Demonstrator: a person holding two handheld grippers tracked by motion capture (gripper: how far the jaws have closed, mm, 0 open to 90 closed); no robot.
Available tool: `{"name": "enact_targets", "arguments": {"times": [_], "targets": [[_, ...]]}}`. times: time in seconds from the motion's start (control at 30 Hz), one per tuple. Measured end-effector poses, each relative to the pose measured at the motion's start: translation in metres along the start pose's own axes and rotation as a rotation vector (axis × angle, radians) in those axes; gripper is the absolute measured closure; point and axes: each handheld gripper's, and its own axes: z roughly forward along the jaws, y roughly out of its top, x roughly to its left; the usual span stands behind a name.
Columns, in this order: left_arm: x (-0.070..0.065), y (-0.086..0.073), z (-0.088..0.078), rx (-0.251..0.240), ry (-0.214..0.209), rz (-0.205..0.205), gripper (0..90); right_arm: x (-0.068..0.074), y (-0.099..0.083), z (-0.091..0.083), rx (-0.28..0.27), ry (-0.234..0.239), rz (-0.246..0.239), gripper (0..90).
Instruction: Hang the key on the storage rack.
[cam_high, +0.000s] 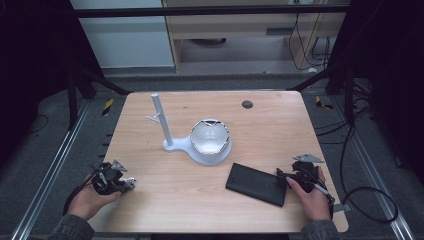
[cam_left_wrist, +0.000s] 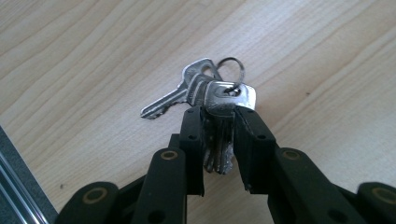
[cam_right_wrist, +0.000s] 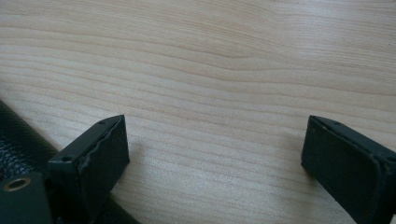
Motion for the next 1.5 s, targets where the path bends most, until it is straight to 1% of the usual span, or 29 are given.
{"name": "enact_targets", "arguments": {"times": [0.03,0.07,0.13,0.33,0.5,0.6,0.67,0.7,0.73,0.8,0.9,0.93,0.97,1.0,1.03,1.07,1.17,1.27,1.33,1.43,1.5], "targets": [[0.000,0.000,0.000,0.000,0.000,0.000,72.7,0.000,0.000,0.000,0.000,0.000,0.000,7.6],[-0.003,0.000,0.000,0.001,0.005,0.011,71.3,0.000,0.000,0.000,0.000,0.000,0.000,7.6],[-0.004,0.001,0.001,0.006,0.013,0.017,70.2,0.000,0.000,0.000,0.000,0.000,0.000,7.6],[-0.003,0.004,0.004,0.016,0.006,0.006,66.9,0.000,0.000,0.000,0.000,-0.001,0.001,7.6],[-0.002,0.004,0.006,0.024,-0.001,0.010,65.0,0.000,0.000,0.000,0.000,-0.001,0.001,7.6],[-0.001,0.005,0.005,0.038,-0.007,0.032,74.7,0.000,0.000,0.000,-0.001,-0.002,0.002,7.7],[-0.001,0.005,0.005,0.034,-0.012,0.028,79.7,0.000,0.000,0.000,0.000,-0.003,0.003,7.7],[-0.001,0.005,0.005,0.034,-0.012,0.028,80.3,0.000,0.000,0.000,-0.001,-0.002,0.002,7.7],[0.001,0.005,0.005,0.042,-0.024,0.026,82.5,0.000,0.000,0.000,-0.001,-0.002,0.002,7.7],[0.000,0.005,0.005,0.048,-0.035,0.032,82.6,0.000,0.000,0.000,-0.001,-0.002,0.002,7.7],[0.000,0.006,0.003,0.045,-0.047,0.034,83.1,0.000,0.000,0.000,-0.001,-0.002,0.002,7.7],[0.000,0.006,0.002,0.043,-0.052,0.033,87.2,0.000,0.000,0.000,0.000,-0.002,0.003,7.7],[0.001,0.007,0.000,0.036,-0.058,0.027,87.2,0.000,0.000,0.000,0.000,-0.002,0.003,7.7],[0.000,0.007,-0.002,0.040,-0.048,0.031,89.6,0.000,0.000,0.000,-0.001,-0.002,0.002,7.7],[0.000,0.008,-0.001,0.052,-0.036,0.037,89.7,0.000,0.000,0.000,0.000,-0.003,0.003,7.7],[0.000,0.008,0.000,0.066,-0.037,0.038,89.7,0.001,0.000,0.000,0.000,-0.003,0.003,7.7],[-0.001,0.009,0.000,0.072,-0.046,0.038,89.8,0.000,0.000,0.000,0.000,-0.002,0.003,7.7],[-0.002,0.010,0.000,0.072,-0.049,0.041,89.7,0.000,0.000,0.000,0.000,-0.002,0.002,7.7],[-0.002,0.010,0.002,0.077,-0.040,0.045,89.6,0.000,0.000,0.000,-0.001,-0.003,0.002,7.7],[-0.002,0.011,0.004,0.074,-0.030,0.041,89.2,0.000,0.000,0.000,-0.001,-0.003,0.002,7.7],[-0.002,0.011,0.005,0.069,-0.033,0.038,89.3,0.000,0.000,0.000,-0.001,-0.003,0.002,7.7]]}}
